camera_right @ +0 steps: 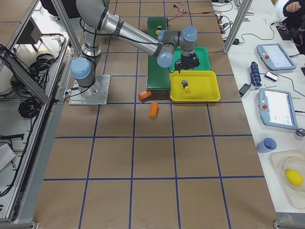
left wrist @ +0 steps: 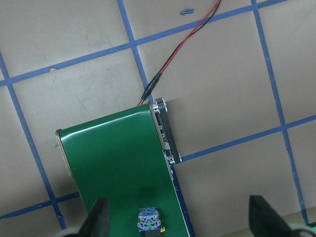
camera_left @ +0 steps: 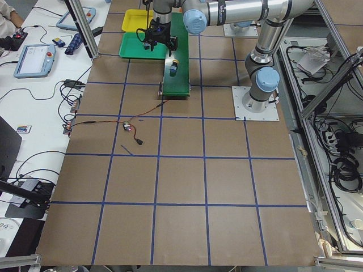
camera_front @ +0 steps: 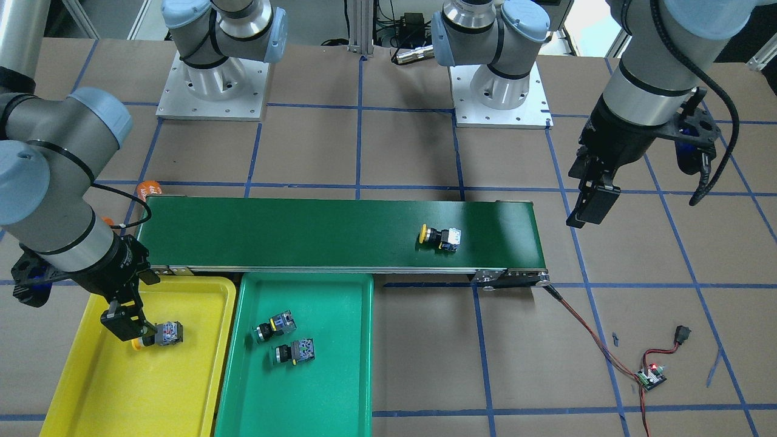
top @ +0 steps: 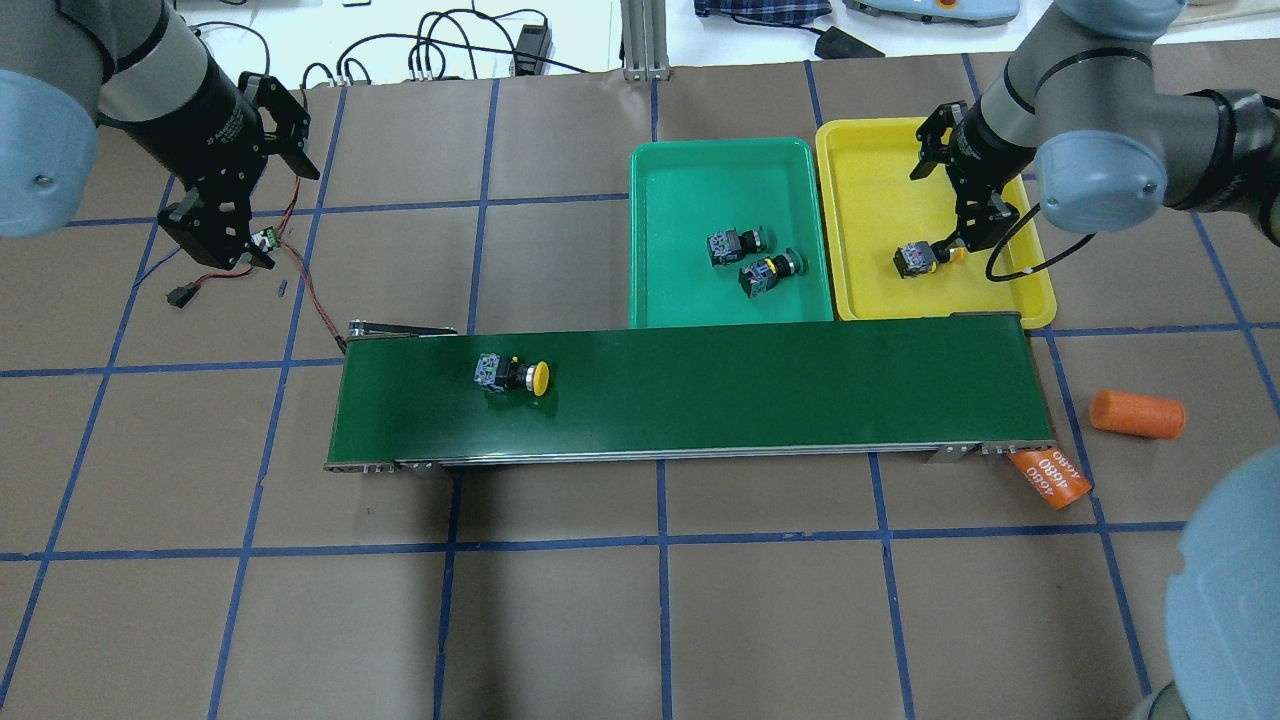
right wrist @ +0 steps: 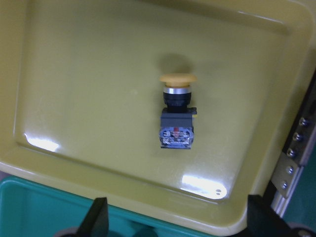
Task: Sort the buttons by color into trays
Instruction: 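Carry the yellow-cap switch into the yellow tray and open the right gripper, then move the right gripper back over the belt and lower toward the second switch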
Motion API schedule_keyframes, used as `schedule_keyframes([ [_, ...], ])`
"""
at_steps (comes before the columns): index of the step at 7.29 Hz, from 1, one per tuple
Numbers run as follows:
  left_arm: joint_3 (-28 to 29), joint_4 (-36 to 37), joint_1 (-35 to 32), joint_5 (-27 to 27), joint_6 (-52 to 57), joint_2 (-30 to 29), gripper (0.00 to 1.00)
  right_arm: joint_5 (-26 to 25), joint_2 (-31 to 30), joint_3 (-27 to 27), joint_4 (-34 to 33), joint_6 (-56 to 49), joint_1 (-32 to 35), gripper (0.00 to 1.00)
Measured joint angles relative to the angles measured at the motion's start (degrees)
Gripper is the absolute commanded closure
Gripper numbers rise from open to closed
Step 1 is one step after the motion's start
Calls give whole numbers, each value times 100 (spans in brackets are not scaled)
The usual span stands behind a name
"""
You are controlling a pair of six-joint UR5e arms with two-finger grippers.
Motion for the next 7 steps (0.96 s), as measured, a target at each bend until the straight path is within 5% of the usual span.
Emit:
schedule_keyframes([
  [4, 22, 52, 1, 233, 1624, 137, 0, -115, -1413, 645, 1025, 214, 463, 0],
  [7, -23, 60, -4, 107, 2737, 212, 0, -396, -1508, 729, 1399, 486, 816, 0],
])
